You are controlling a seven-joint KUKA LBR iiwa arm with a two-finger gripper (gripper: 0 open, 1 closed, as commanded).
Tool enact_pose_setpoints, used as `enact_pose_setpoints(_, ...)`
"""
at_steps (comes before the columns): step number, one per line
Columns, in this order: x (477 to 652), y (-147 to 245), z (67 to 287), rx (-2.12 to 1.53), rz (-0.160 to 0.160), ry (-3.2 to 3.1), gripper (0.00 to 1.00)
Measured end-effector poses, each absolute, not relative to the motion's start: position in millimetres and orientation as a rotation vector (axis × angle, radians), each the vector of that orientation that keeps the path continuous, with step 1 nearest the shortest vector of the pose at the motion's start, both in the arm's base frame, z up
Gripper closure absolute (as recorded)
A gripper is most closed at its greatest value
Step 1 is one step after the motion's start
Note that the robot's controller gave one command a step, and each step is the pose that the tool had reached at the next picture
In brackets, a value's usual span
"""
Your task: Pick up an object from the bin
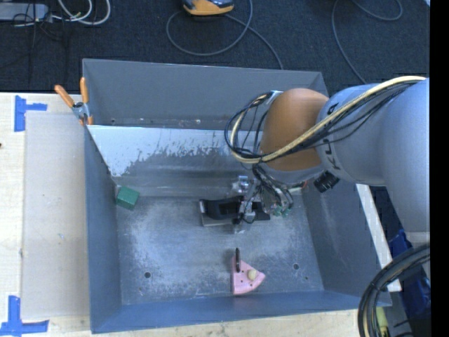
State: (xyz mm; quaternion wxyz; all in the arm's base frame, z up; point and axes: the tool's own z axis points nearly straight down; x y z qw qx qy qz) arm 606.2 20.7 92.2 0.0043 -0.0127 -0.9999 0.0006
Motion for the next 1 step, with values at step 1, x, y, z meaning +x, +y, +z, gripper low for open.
enact_pose_setpoints(1,613.6,29.5,147.3,-0.05,0.002,-3.13,1.0)
